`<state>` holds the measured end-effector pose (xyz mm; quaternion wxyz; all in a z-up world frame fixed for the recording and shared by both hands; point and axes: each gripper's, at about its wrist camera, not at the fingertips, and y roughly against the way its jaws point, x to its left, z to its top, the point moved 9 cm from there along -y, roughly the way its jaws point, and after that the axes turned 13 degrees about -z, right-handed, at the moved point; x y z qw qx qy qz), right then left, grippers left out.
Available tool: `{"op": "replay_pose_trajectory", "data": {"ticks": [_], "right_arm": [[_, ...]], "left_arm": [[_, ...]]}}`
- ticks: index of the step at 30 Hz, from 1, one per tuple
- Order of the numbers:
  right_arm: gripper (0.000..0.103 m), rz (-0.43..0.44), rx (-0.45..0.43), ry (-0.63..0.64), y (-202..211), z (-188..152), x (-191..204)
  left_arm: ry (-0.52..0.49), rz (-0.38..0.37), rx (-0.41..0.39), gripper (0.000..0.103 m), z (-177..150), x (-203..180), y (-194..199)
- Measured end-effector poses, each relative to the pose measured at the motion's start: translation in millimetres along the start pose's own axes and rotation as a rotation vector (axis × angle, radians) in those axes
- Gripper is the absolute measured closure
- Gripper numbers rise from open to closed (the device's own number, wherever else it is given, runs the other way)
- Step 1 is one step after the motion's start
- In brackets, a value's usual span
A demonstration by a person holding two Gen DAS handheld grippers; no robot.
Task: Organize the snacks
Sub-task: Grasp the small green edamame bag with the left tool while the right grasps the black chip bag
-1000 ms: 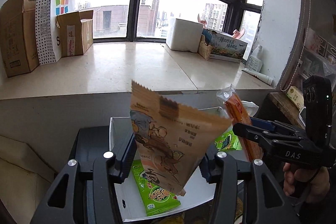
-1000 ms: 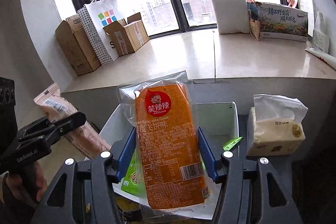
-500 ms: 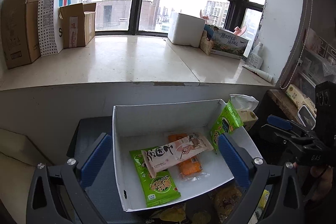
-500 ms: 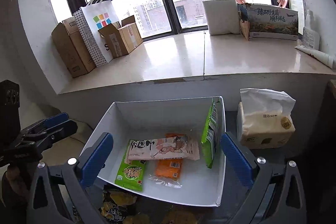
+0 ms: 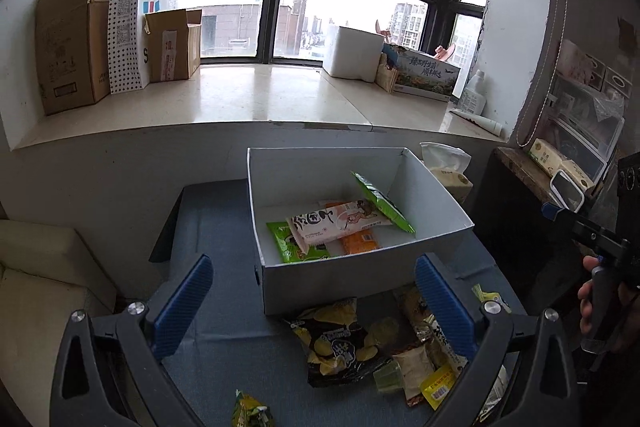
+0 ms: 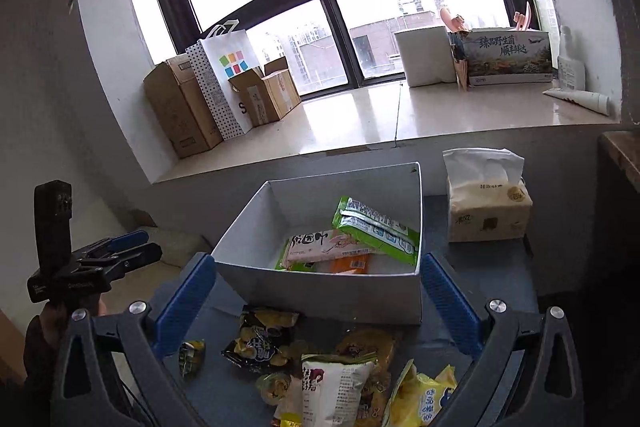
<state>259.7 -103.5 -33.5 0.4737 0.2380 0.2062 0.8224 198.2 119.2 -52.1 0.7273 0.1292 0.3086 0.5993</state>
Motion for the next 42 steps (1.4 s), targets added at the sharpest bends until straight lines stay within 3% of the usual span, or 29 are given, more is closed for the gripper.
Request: {"op": "replay_pose_trajectory", "data": {"ticks": [4, 8, 13, 18, 29, 33, 37, 38, 42], "right_arm": [[0.0, 0.034, 0.007, -0.046, 18, -39, 2], [0.0, 0.054, 0.043, -0.042, 24, -76, 9], [0.0, 0.048, 0.111, -0.001, 15, -101, 19], [0.0, 0.057, 0.13, 0.01, 15, -112, 27], [0.0, 0.064, 0.138, 0.051, 21, -121, 37], [0.0, 0.062, 0.145, 0.05, 18, -122, 37], [0.0, 0.063, 0.163, 0.051, 14, -126, 38], [0.0, 0.066, 0.167, 0.052, 13, -127, 39], [0.0, 0.076, 0.179, 0.063, 10, -130, 43]], "left_arm": [[0.019, 0.062, 0.025, 0.0, -53, 11, 23], [0.075, 0.093, 0.124, 0.0, -115, 30, 23], [0.155, 0.204, 0.247, 0.0, -173, 61, 5], [0.179, 0.259, 0.302, 0.0, -190, 75, -12], [0.177, 0.29, 0.356, 0.001, -197, 79, -40], [0.176, 0.301, 0.36, 0.017, -198, 84, -44], [0.17, 0.307, 0.333, 0.056, -193, 88, -40], [0.182, 0.308, 0.329, 0.061, -192, 90, -39], [0.205, 0.29, 0.321, 0.061, -192, 92, -34]]}}
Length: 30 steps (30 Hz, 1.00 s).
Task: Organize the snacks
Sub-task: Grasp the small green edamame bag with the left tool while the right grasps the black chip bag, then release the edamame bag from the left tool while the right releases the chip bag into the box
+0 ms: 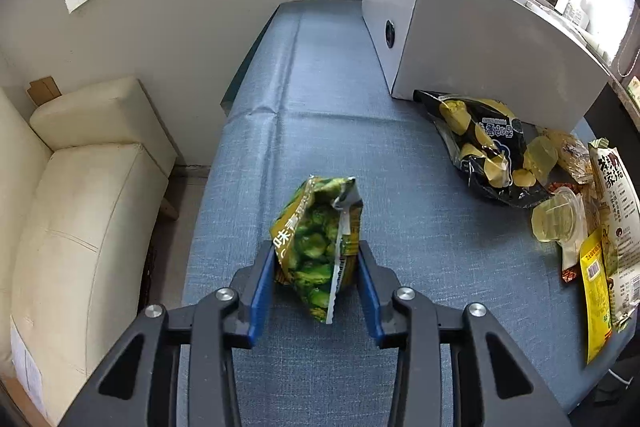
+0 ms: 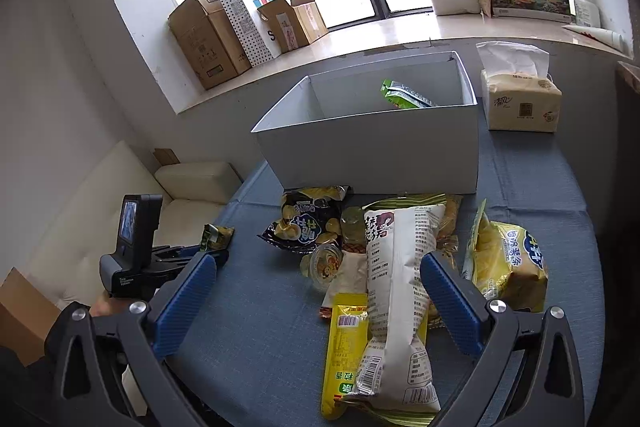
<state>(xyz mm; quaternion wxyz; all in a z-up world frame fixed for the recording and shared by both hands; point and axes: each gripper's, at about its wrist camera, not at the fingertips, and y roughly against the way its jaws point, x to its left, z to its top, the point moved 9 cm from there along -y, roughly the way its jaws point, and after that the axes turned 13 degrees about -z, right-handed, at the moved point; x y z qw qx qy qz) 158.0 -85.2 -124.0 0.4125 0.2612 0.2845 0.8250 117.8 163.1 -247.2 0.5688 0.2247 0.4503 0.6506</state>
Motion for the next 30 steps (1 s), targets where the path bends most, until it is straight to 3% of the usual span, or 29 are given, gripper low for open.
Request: {"op": "replay_pose_trajectory", "data": {"ticks": [12, 17, 24, 27, 30], "right_arm": [[0.0, 0.013, 0.036, 0.113, -20, 2, 35], [0.0, -0.01, 0.094, 0.198, -60, 16, 65], [0.0, -0.15, 0.266, 0.265, -165, 33, 87], [0.0, -0.277, 0.335, 0.315, -206, 29, 78], [0.0, -0.312, 0.406, 0.303, -233, 18, 71]], "left_arm": [[0.001, -0.079, -0.11, 0.061, 8, -15, 54], [0.005, -0.102, -0.154, 0.061, 5, -15, 79], [0.016, -0.115, -0.186, 0.061, -3, -8, 96], [0.019, -0.128, -0.182, 0.061, -6, -5, 96], [0.021, -0.128, -0.181, 0.061, -8, -1, 96]]}}
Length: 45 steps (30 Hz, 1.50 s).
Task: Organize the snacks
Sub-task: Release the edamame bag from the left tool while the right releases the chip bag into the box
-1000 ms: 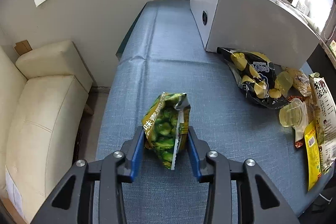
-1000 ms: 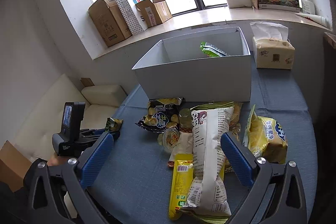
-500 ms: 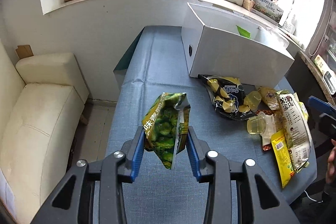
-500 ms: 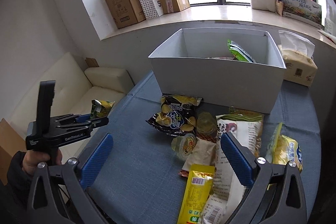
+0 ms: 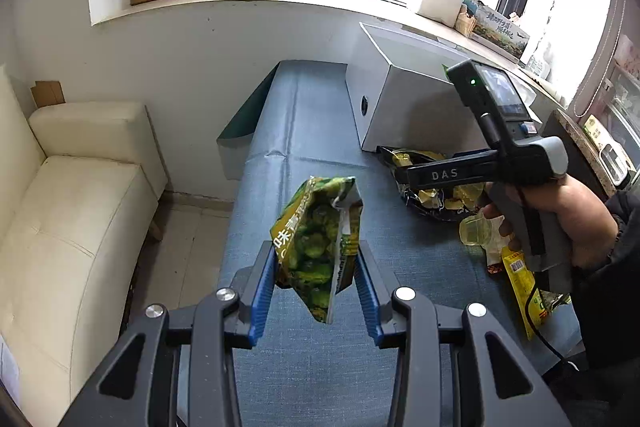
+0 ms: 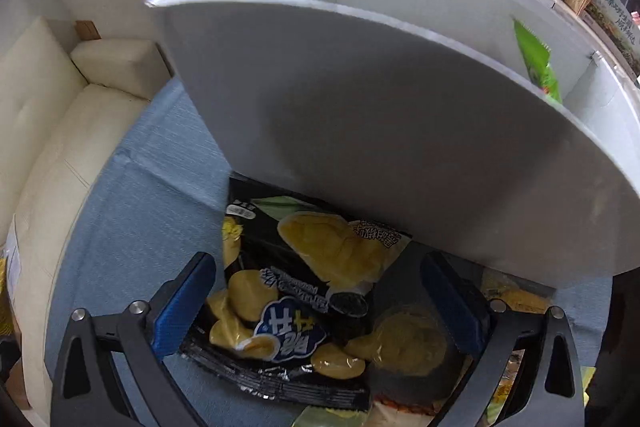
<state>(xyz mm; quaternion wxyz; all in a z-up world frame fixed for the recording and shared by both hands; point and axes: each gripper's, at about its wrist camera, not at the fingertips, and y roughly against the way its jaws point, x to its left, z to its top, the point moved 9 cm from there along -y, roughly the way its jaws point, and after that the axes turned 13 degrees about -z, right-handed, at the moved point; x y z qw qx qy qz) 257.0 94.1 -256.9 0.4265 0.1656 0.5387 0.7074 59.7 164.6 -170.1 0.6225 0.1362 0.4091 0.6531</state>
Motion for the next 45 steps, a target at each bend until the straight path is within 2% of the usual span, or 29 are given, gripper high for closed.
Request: {"op": "replay_pose_trajectory", "data": {"ticks": [3, 5, 7, 10, 12, 14, 17, 21, 29, 33, 37, 42, 45], "right_arm": [[0.0, 0.011, 0.039, -0.013, -17, -3, 3], [0.0, 0.009, 0.021, -0.008, -16, -1, 4], [0.0, 0.017, 0.039, 0.009, -17, -3, 7], [0.009, 0.026, 0.003, 0.037, -11, -5, 12], [0.026, 0.047, -0.017, 0.049, -5, -8, 13], [0.036, 0.079, -0.017, 0.05, 1, -12, 15], [0.039, 0.141, -0.018, 0.028, 13, -24, 16], [0.04, 0.174, -0.111, -0.009, 43, -38, 5], [0.041, 0.236, -0.265, -0.126, 109, -54, -50], [0.041, 0.262, -0.363, -0.213, 154, -51, -86], [0.041, 0.255, -0.434, -0.296, 186, -62, -129], [0.041, 0.23, -0.478, -0.414, 199, -78, -182], [0.041, 0.204, -0.479, -0.438, 198, -77, -203]], "left_arm": [[0.004, -0.008, 0.001, 0.061, -1, 3, -1], [0.006, -0.011, 0.004, 0.061, -2, 5, -2], [0.008, -0.011, 0.004, 0.061, -3, 5, -4], [0.006, -0.015, 0.006, 0.061, -3, 5, -5], [0.004, -0.017, 0.01, 0.061, -3, 4, -6], [0.001, -0.022, 0.015, 0.061, -4, 3, -8], [-0.009, -0.022, 0.015, 0.061, -3, -1, -9], [-0.021, -0.022, 0.023, 0.061, -1, -6, -11], [-0.073, -0.049, 0.008, 0.061, 26, -34, -15], [-0.127, -0.085, -0.035, 0.061, 51, -64, -16], [-0.174, -0.136, -0.051, 0.061, 72, -96, -22], [-0.229, -0.198, -0.074, 0.06, 100, -135, -31], [-0.256, -0.242, -0.103, 0.06, 124, -154, -35]]}}
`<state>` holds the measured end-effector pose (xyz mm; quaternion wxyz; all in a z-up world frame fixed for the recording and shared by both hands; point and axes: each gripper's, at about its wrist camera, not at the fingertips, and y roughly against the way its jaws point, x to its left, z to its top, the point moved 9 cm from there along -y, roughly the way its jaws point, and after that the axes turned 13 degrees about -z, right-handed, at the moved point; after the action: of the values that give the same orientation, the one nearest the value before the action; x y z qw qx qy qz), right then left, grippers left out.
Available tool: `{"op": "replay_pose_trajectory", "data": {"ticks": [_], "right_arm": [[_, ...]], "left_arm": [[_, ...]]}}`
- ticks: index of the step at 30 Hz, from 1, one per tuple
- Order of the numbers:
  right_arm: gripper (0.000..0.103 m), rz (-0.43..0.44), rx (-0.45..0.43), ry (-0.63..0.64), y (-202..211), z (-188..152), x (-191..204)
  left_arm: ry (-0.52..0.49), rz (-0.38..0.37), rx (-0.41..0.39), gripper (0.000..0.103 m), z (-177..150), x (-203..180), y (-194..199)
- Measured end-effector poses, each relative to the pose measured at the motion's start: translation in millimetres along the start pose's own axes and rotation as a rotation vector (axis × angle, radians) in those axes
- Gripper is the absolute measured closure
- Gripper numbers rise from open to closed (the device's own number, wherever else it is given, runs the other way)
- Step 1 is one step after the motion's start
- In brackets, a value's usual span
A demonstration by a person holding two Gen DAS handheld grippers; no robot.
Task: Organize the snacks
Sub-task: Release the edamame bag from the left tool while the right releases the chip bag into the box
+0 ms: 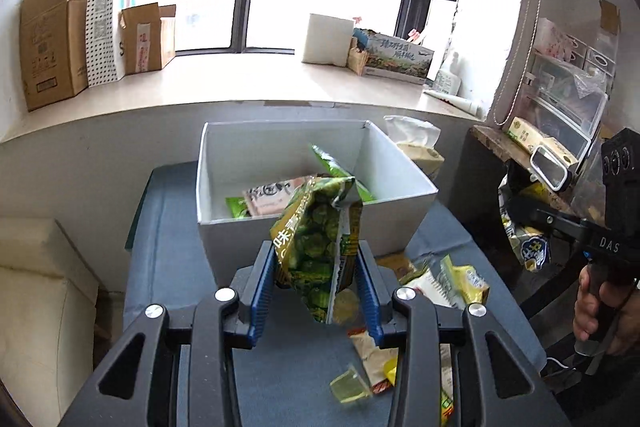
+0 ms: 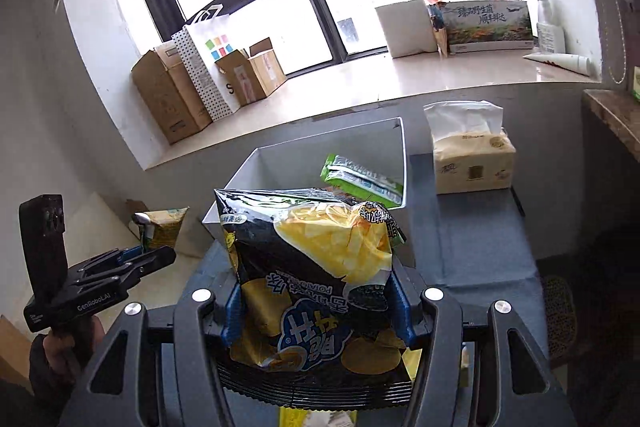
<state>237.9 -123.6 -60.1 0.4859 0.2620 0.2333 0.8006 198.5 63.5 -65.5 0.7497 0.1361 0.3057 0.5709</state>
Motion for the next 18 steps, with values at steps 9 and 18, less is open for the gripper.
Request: {"op": "replay_pose_trajectory", "data": {"ticks": [9, 18], "right_arm": [[0.041, 0.034, 0.001, 0.03, -57, 77, 14], [0.033, -0.072, 0.158, 0.058, -170, 98, 17]], "left_arm": [[0.031, 0.042, -0.012, 0.06, 82, 43, -61], [0.086, 0.131, 0.062, 0.0, 84, 102, -122]]}}
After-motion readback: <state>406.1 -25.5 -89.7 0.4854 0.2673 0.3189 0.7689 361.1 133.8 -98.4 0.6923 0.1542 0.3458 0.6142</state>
